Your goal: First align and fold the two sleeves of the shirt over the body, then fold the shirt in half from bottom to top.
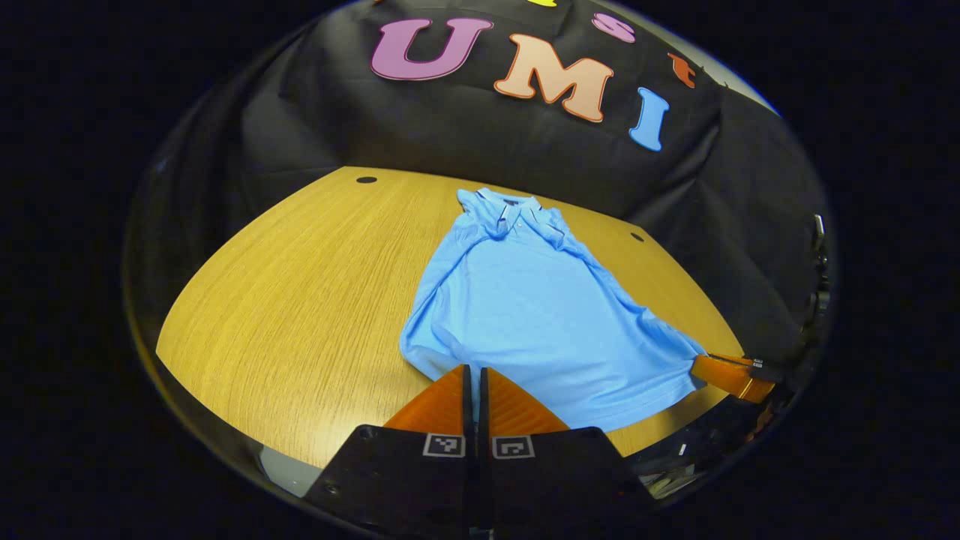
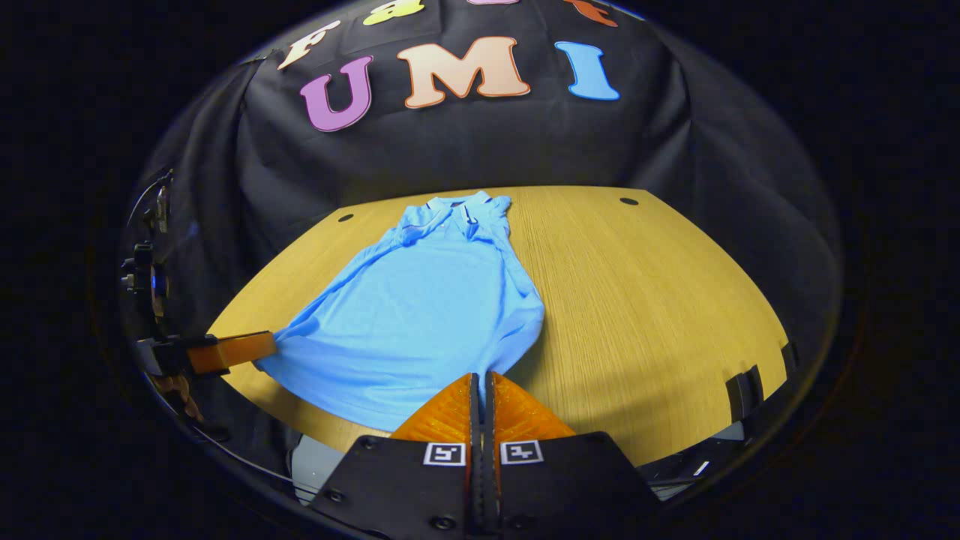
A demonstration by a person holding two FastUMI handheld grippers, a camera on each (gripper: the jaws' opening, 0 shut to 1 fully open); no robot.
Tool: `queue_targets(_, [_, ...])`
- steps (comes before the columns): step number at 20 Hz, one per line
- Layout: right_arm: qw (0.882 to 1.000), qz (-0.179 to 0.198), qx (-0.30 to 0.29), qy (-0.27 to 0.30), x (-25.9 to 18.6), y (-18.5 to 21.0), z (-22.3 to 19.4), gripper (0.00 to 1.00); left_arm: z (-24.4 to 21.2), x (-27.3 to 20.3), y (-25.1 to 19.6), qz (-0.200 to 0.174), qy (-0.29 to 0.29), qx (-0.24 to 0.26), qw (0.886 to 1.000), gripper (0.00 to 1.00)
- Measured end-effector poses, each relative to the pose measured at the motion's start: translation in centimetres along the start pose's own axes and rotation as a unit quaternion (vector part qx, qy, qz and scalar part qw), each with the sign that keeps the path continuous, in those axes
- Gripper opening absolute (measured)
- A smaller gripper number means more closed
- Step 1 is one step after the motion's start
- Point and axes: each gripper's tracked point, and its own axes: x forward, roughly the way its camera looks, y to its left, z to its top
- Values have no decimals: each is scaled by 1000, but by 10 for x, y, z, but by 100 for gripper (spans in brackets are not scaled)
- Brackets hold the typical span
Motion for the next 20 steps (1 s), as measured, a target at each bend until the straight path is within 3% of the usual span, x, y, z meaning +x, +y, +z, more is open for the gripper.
queue_targets(3, [1000, 6, -3, -16, 3, 7, 22, 3, 18, 3, 3, -3, -13, 0, 1000, 0])
queue_targets(9, [1000, 2, -5, -1, 12, 8, 19, 3, -10, 7, 9, 4, 54, 2, 999, 0])
queue_targets(13, [1000, 5, -1, -1, 10, 5, 20, 3, 3, 1, 3, 0, 23, 6, 1000, 0])
queue_targets(20, [998, 13, -15, -67, 11, 12, 83, 3, 76, 14, -18, -36, -35, 29, 998, 0])
